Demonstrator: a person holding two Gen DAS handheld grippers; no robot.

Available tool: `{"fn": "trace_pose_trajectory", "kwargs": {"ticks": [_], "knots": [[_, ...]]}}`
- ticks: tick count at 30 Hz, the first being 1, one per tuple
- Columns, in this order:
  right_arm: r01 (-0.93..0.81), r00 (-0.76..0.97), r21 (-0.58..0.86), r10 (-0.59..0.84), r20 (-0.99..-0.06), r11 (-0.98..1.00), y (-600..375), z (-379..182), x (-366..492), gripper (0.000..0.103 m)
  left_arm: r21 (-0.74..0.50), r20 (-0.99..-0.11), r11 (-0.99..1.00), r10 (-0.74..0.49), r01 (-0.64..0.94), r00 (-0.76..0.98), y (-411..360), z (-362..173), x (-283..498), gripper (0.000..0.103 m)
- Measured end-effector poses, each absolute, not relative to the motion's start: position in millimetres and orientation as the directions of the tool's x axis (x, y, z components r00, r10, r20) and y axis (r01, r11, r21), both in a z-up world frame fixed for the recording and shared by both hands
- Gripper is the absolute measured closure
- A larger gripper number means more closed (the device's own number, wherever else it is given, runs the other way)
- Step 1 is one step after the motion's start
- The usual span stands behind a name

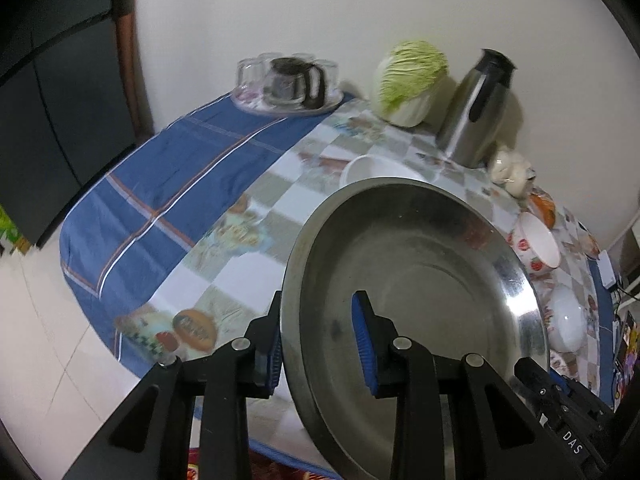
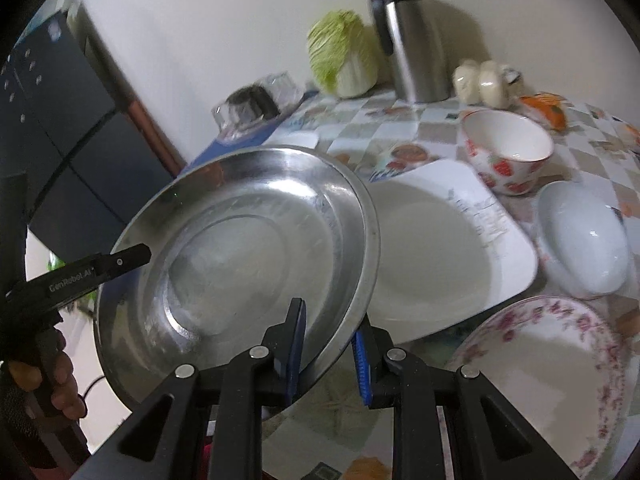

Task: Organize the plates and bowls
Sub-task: 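Slide the steel tray with both grippers away from the floral plate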

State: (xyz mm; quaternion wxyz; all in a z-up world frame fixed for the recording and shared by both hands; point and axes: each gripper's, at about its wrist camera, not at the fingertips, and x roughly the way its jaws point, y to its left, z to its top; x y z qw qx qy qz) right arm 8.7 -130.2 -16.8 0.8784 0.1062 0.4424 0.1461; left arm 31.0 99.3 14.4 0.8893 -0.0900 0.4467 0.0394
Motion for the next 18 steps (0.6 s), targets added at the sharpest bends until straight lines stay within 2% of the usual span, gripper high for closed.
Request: {"fn": "trace_pose_trajectory", "kwargs": {"ticks": [9, 18], "knots": [[-0.061, 0.645, 0.375, 0.323, -0.692, 0.925, -184, 2, 7, 0.079, -0.131, -0.797, 0.989, -0.060, -0.075, 0.601, 45, 25, 55, 0.071], [0.043, 0.683, 0.399, 0.264, -0.681, 0.916, -233, 0, 8, 0.079, -0.149, -0.825, 0.987, -0.091, -0.059, 0.557, 3, 4, 75, 0.070]]}}
